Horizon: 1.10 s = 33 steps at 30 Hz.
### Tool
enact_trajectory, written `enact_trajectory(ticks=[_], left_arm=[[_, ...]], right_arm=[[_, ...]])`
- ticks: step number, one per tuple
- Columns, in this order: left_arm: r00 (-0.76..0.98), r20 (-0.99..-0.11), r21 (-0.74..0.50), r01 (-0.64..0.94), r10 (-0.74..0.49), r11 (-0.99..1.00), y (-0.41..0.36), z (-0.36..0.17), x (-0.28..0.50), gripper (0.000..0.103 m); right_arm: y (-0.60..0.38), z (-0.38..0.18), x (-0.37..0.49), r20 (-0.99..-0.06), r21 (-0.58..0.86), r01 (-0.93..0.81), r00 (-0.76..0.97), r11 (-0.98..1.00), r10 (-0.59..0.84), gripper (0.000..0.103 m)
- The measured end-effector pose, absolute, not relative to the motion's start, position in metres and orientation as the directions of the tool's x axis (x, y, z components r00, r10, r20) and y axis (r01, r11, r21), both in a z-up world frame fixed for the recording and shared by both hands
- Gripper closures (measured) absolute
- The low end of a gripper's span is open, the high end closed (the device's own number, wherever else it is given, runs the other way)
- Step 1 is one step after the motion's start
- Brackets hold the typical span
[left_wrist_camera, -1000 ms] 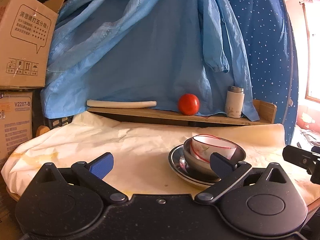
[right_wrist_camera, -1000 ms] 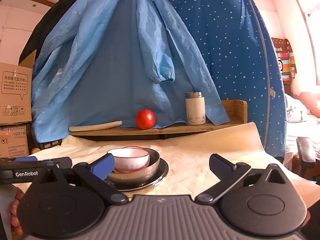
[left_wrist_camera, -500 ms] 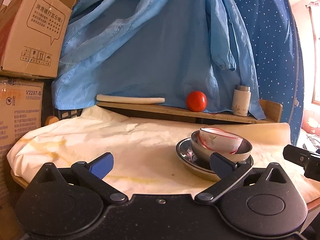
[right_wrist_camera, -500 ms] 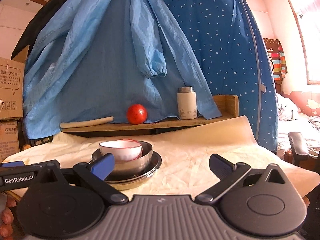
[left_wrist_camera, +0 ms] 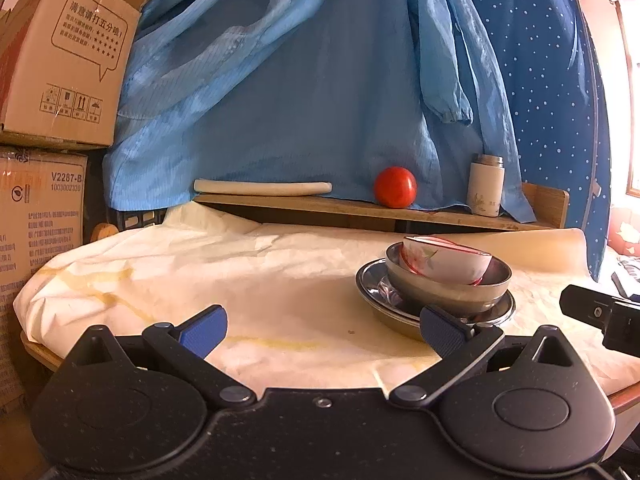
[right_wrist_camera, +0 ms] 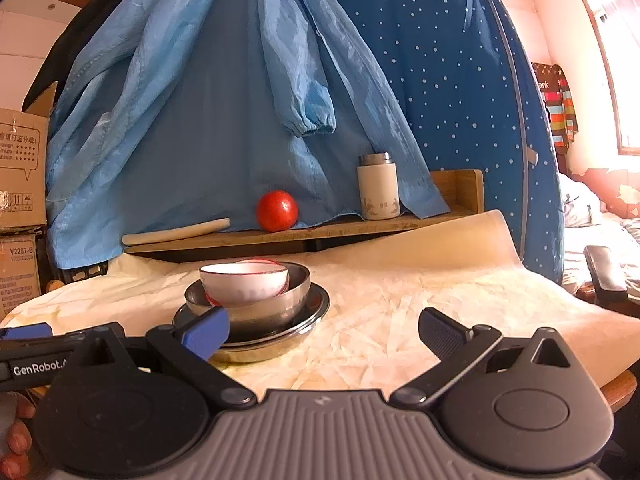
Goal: Organize plates and bowls
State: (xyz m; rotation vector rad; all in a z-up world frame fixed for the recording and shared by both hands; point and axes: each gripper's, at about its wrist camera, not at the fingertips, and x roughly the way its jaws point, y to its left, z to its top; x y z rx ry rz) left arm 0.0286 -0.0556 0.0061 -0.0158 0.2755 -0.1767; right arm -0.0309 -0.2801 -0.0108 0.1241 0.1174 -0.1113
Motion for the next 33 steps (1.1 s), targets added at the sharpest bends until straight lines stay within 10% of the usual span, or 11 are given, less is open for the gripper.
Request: enact_trajectory(ticks=[33], left_arm=[[0.937,-0.297,-0.034,0.183,-0.185,0.982,-0.059,-0.005,0.032,0.001]], right_arm=[[-0.278,-0.017,-0.025,-0.154,0.114,0.121,0.983,0.986,-0.103,0.000]])
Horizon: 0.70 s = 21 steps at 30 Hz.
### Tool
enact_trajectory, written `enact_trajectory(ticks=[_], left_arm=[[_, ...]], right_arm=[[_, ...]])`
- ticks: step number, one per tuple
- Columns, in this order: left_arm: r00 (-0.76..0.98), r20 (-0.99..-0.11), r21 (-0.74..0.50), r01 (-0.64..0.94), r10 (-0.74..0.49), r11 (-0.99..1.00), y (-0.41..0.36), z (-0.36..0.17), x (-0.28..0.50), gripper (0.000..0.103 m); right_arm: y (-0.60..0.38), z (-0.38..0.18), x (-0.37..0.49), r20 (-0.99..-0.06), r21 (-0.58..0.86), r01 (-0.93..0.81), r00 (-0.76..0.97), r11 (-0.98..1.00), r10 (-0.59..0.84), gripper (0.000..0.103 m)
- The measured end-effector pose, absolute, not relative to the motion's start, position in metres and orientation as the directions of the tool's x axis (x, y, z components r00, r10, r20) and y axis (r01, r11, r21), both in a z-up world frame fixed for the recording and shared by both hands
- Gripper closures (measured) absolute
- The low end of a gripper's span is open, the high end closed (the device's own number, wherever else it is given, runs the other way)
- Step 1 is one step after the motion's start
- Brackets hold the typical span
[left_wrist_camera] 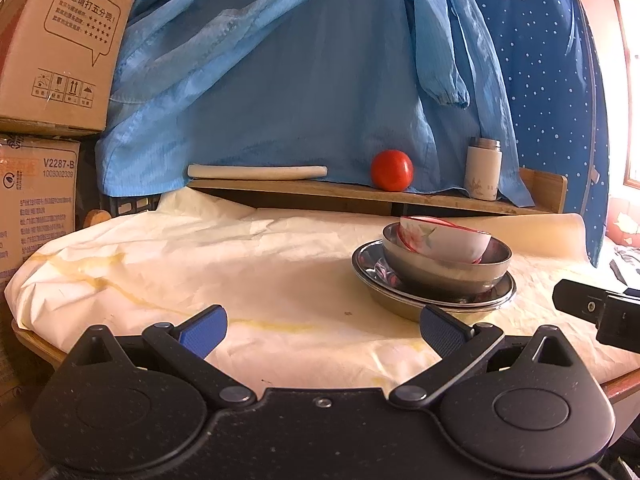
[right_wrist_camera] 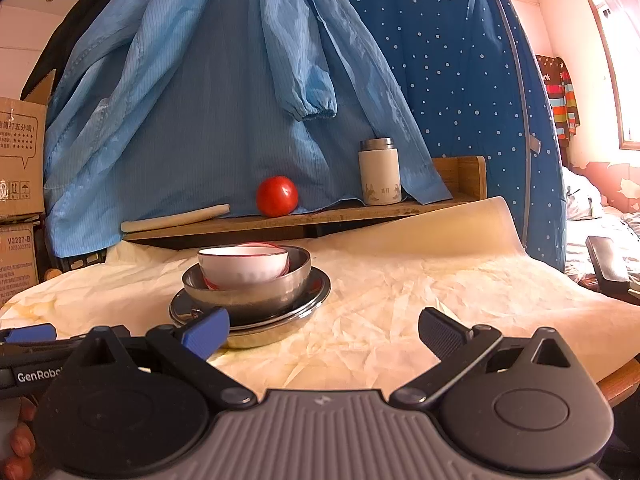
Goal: Organize plates and bowls
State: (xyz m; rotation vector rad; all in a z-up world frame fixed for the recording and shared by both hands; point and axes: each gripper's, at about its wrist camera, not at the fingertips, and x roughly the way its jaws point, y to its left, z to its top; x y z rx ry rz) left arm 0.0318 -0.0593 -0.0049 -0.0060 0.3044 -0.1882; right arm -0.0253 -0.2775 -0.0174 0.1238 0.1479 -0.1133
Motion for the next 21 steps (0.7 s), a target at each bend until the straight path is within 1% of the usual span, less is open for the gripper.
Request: enact_trajectory(ticks=[9,21], left_arm=[[0.930,-0.315,-0.039,0.188,-0.191,0.981,-0.0611,-0.0084,0.0330,0.001],[0.930,-0.316,-0.038,0.188,-0.190,0.982,-0.0612,-0.0083,0.0335,0.001]], right_arm=[[-0.2768,-0.0204,-0.0239,-0.167,0.112,0.122,0.981,0.986,-0.102,0.000],[-0.2769,-0.0209,-0.0224,-0.175,0.110,0.120,0.980,0.987,-0.099,0.000]])
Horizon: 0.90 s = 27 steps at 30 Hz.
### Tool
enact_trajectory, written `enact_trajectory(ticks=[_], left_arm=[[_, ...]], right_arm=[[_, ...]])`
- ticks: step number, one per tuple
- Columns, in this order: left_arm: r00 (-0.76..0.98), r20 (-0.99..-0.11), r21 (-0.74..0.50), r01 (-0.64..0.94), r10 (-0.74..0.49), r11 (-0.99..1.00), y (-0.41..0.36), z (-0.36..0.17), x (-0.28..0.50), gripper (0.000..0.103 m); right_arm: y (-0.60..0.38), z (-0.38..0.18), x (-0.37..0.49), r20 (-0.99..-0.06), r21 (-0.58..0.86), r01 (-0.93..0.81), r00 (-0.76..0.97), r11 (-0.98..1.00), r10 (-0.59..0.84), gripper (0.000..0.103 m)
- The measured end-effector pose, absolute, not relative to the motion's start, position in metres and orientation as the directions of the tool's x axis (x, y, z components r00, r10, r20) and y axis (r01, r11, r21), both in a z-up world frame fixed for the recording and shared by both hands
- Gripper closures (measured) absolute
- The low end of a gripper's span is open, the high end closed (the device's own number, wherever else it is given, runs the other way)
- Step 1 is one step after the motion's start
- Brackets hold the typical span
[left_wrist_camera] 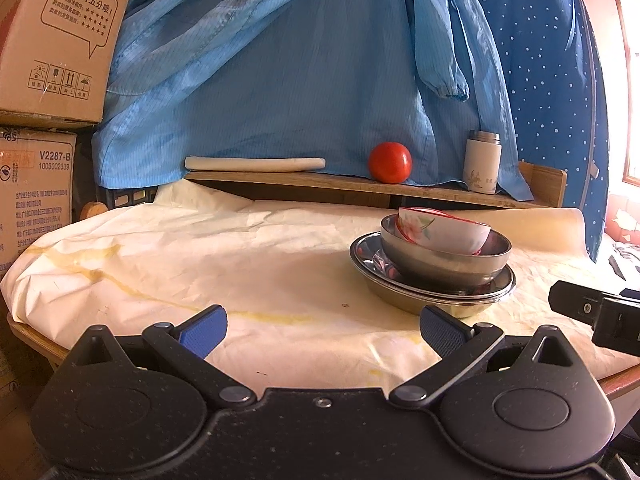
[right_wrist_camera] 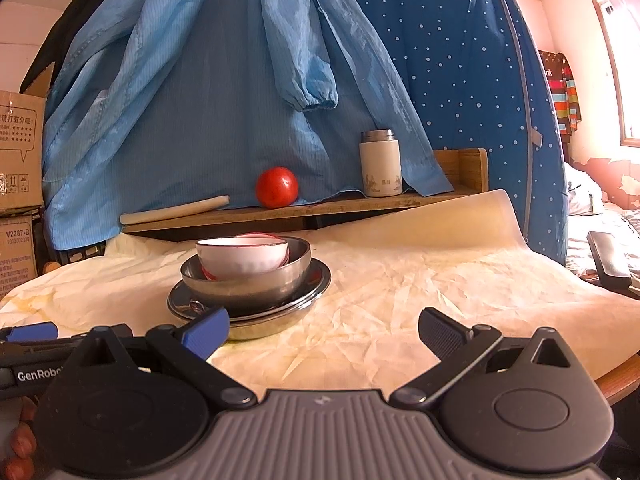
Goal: Organize plates and bowls
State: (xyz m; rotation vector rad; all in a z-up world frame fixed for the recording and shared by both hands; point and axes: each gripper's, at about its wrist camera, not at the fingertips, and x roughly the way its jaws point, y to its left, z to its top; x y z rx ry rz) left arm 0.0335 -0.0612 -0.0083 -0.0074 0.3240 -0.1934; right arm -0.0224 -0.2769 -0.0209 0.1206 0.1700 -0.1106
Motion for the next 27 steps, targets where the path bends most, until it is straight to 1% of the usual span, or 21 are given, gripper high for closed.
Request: enact_trajectory(ticks=[27], left_arm=[[0.929,-0.319,-0.039,0.184,-0.186,0.982,-0.0606,-0.0079,0.0346,0.001]], right_arm=[[-0.2783,-0.0213,-0.0230,-0.175,0.113,0.122,0.979,0.986,-0.101,0.000]])
